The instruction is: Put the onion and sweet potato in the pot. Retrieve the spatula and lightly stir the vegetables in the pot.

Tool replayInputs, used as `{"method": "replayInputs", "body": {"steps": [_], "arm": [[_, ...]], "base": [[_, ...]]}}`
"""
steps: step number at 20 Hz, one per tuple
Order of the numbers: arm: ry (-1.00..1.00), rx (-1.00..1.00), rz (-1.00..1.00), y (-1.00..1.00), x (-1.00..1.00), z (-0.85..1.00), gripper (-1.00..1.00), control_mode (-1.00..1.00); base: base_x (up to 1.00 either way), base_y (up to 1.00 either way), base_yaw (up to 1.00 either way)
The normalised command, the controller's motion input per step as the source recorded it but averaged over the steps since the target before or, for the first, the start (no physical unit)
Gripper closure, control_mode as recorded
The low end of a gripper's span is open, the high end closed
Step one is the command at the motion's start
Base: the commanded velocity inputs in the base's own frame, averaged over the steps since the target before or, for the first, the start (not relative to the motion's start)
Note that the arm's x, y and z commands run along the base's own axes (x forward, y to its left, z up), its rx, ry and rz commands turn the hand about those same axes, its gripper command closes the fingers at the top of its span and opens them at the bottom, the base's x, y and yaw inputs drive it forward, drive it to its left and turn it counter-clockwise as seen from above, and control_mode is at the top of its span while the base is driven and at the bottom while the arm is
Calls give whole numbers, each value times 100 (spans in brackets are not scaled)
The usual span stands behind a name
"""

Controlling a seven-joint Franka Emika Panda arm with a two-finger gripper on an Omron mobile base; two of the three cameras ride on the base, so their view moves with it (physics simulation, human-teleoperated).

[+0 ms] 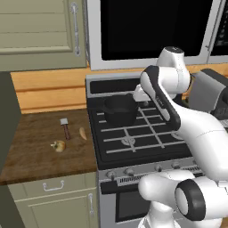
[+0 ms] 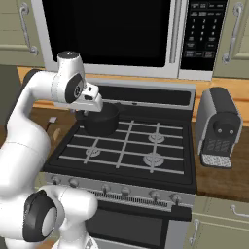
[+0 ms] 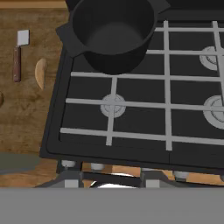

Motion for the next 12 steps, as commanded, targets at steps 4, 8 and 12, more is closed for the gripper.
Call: {"method": "replayInputs", "body": {"steps": [4, 8, 12], "arm": [[-4, 0, 1, 24, -37, -5, -100, -100], [10, 5, 2, 78, -36, -39, -100, -100], [6, 2, 0, 100, 0, -72, -100, -100]], "base": [[0, 0, 0], [0, 0, 0], [0, 0, 0]]}}
